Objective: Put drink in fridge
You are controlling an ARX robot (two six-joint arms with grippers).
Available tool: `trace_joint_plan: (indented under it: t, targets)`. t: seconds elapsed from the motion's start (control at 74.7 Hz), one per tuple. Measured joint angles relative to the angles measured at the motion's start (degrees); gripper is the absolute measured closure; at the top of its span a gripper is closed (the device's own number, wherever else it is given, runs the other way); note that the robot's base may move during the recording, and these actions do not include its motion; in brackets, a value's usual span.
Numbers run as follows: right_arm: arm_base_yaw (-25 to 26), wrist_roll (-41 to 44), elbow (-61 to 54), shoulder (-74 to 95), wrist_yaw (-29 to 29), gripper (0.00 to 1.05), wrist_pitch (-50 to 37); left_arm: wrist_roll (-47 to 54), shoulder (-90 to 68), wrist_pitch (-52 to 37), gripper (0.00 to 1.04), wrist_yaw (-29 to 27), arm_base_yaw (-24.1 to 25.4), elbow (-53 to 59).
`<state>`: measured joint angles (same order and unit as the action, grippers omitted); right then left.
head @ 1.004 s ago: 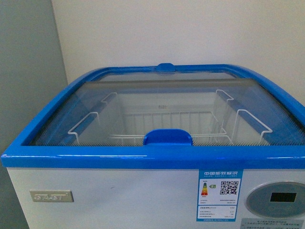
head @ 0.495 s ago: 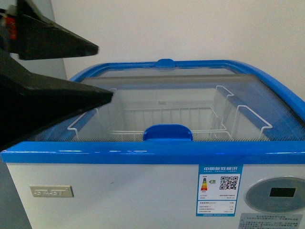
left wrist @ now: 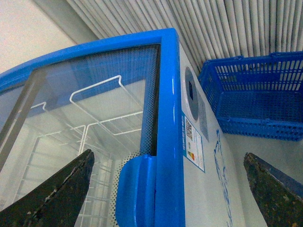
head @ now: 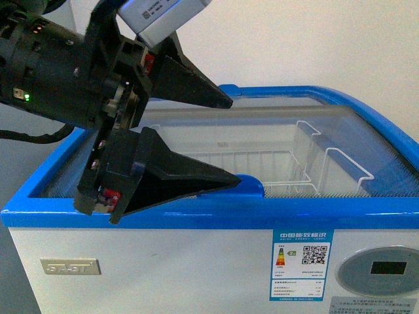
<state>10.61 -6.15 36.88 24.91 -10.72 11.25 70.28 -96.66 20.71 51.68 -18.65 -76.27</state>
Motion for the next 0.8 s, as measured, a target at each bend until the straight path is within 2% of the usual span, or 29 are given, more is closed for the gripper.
trace_joint_plan:
  t: [0.308, 0.803]
  targets:
    - [0.0, 0.0, 0.0, 0.0, 0.0, 0.67, 0.0, 6.0, -8.1, 4.4, 0.08, -3.8, -0.3, -7.4]
    - [0.0, 0.0, 0.0, 0.0, 0.0, 0.67, 0.0, 9.1, -16.2, 0.5, 0.08, -7.6, -0.3, -13.8]
